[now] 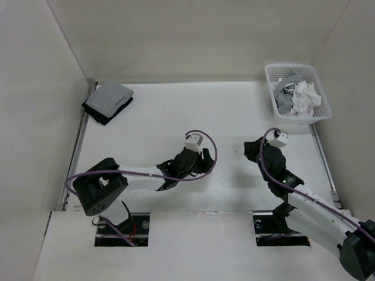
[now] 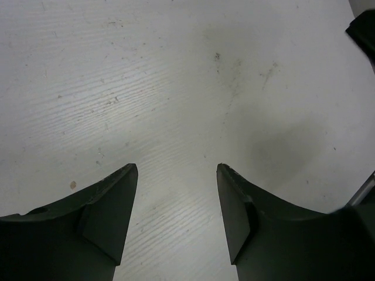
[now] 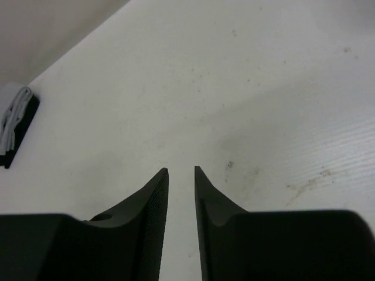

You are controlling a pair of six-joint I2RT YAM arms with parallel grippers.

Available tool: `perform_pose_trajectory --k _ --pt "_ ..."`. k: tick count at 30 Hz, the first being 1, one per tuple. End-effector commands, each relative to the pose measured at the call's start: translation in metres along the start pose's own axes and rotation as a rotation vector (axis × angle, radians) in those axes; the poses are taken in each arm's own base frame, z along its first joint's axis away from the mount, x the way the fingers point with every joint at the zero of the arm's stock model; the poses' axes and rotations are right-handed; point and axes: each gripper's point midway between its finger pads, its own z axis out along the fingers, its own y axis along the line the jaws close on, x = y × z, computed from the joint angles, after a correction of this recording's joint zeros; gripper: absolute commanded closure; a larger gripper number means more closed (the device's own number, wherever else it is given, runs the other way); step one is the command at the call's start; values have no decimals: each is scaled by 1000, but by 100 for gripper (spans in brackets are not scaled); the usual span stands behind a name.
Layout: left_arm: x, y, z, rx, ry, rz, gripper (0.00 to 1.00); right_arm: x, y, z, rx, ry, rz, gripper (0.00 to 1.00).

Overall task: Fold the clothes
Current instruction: Grab the tank top from the pile

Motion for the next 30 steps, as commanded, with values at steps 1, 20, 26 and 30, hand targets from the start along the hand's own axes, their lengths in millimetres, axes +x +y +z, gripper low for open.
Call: perform_pose_trajectory --k 1,20,26,30 --pt "-13 -27 -17 117 -70 22 45 -60 16 8 56 -83 -42 90" --pt "-44 5 -34 66 -201 8 73 -294 -153 176 569 -248 55 77" --pt "-43 14 -27 51 -193 -8 57 -299 -211 216 643 -234 46 48" --pt "-46 17 -26 48 -204 -17 57 -296 -249 227 699 -238 82 47"
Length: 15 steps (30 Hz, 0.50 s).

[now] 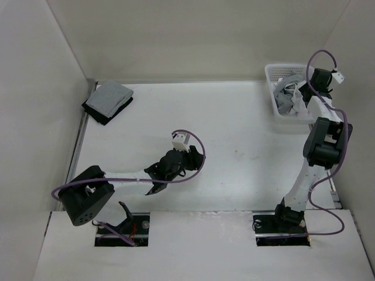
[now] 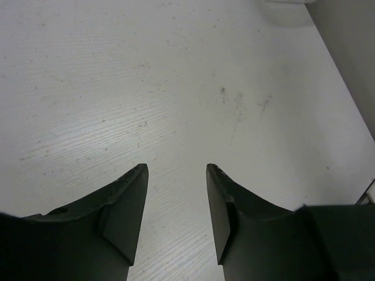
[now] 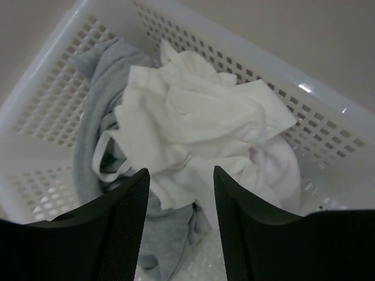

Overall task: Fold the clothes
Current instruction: Grab the tank top from the pile

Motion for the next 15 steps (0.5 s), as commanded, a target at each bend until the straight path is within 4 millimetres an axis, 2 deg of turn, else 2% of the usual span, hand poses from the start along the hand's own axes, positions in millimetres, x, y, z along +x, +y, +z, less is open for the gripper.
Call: perform_pose_trajectory --k 1,5,8,9,10,11,12,13,15 --pt "-10 -1 2 21 -47 -21 57 -27 -8 22 13 -60 37 47" --pt "-10 -1 4 22 -42 -21 57 -21 -13 43 36 -57 38 45" --pt "-8 -1 6 26 -34 -22 57 -23 -9 52 13 -59 84 49" --pt "-6 0 8 25 -27 -26 57 -23 -5 57 0 -56 99 61" --pt "-5 -1 8 28 -23 -29 57 -23 -4 58 -7 -55 101 67" --pt "-4 -1 10 29 -20 -32 57 -24 1 57 -20 -59 104 82" --pt "-3 -1 10 32 -16 -35 57 -26 3 56 -30 -65 106 90" --pt "-2 -2 11 36 -13 -38 57 -34 6 51 -51 -99 105 97" --pt "-1 -3 12 44 -6 -41 57 -47 13 40 -88 -157 101 99"
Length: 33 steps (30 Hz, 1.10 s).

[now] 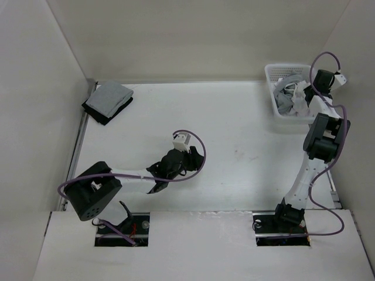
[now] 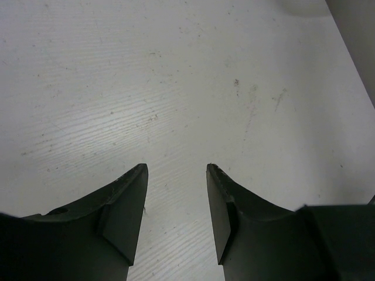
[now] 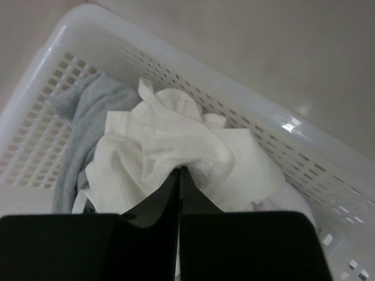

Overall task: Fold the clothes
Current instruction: Grab the tank top from the pile, then move the tank top to the center of the board

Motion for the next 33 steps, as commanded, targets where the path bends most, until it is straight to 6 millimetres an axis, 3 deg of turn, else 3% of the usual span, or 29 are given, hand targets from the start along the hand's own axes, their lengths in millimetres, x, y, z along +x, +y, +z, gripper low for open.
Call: perform_pose_trajectory --k 1,3,4,9,13,15,17,20,22,24,27,30,33 --pt "-13 -17 3 68 -40 -32 57 -58 40 -33 -149 -187 41 100" --pt "-15 -18 2 70 -43 -35 57 -79 61 -69 -220 -263 50 100" --pt "-15 -18 2 70 -43 -35 57 -82 64 -75 -232 -272 52 100" --pt "-18 -22 -1 85 -53 -43 57 -121 115 -201 -443 -418 99 100" --pt "-26 -24 -7 95 -75 -56 58 -135 157 -324 -671 -489 137 100" --pt "-35 -24 -11 100 -97 -71 58 -138 174 -379 -781 -500 151 100" --pt "-49 -21 -19 100 -134 -91 58 -145 191 -447 -916 -516 158 100" --pt "-72 -12 -32 83 -192 -131 58 -149 206 -534 -1085 -521 153 100" --pt "-84 -1 -40 57 -221 -160 58 -145 212 -578 -1179 -504 151 99" --pt "-95 15 -48 19 -252 -203 58 -132 216 -598 -1229 -465 140 98" --pt "-109 48 -65 -55 -309 -278 57 -67 226 -596 -1266 -314 94 97" --pt "-116 80 -82 -131 -357 -331 57 15 228 -566 -1243 -134 74 97" --pt "-115 107 -96 -203 -376 -360 57 114 223 -514 -1168 59 48 94"
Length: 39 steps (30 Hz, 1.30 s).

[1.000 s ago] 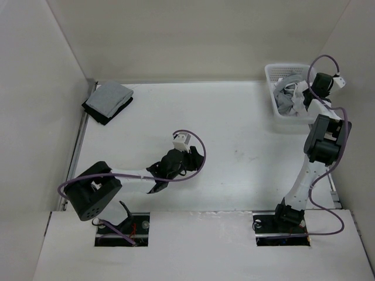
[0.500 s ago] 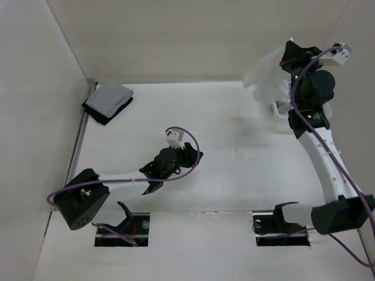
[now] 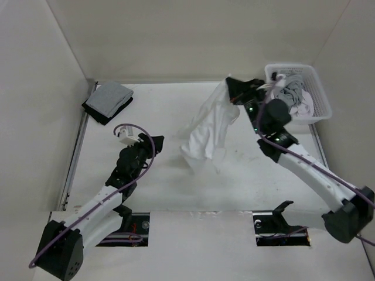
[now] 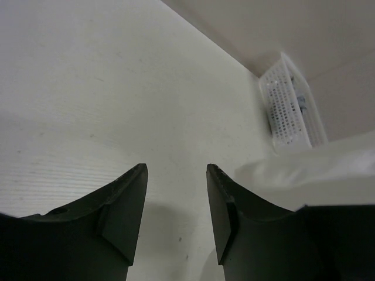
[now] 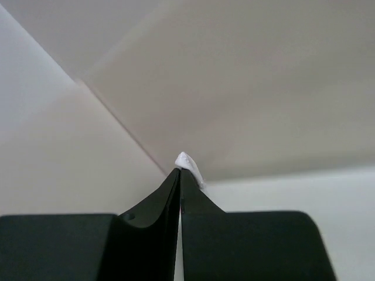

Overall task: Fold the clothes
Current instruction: Move the tank top to the center of the board, then flatten the tank top out

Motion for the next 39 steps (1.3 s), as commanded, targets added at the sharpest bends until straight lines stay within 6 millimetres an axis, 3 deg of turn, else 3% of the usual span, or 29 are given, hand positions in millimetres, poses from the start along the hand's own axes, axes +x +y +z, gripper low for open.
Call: perform_pose_trajectory --k 1,3,5,8,11,13,14,15,16,20,23,25,29,32,39 --pt "3 25 -8 -69 26 -31 56 130 -77 2 154 239 93 91" --pt "7 35 -7 -102 50 -18 56 166 -121 13 222 316 114 78" --pt "15 41 -3 -130 87 1 57 182 -156 25 287 365 140 58" --pt "26 43 0 -144 125 15 57 183 -174 13 362 381 122 52" --pt "37 46 1 -157 156 48 59 201 -159 -23 352 454 80 68" --pt "48 58 2 -211 188 105 59 238 -137 -77 323 611 24 87" --pt "52 65 3 -241 205 124 59 251 -132 -97 324 673 8 88" --pt "52 66 4 -247 207 127 59 263 -126 -114 319 725 -7 88" --pt "58 69 7 -262 227 135 59 283 -115 -146 304 819 -29 85" --pt "77 67 21 -267 288 159 56 322 -68 -231 224 1022 -55 60" --pt "84 60 26 -251 305 173 55 332 -62 -251 221 1050 -74 50" --pt "85 57 27 -244 305 189 55 336 -64 -253 232 1049 -83 49" --pt "84 52 26 -242 286 254 50 337 -76 -251 274 1034 -146 47" --pt "91 58 27 -269 308 297 48 328 -92 -256 341 999 -177 46" --pt "98 64 37 -290 334 333 51 333 -114 -295 436 1106 -142 41"
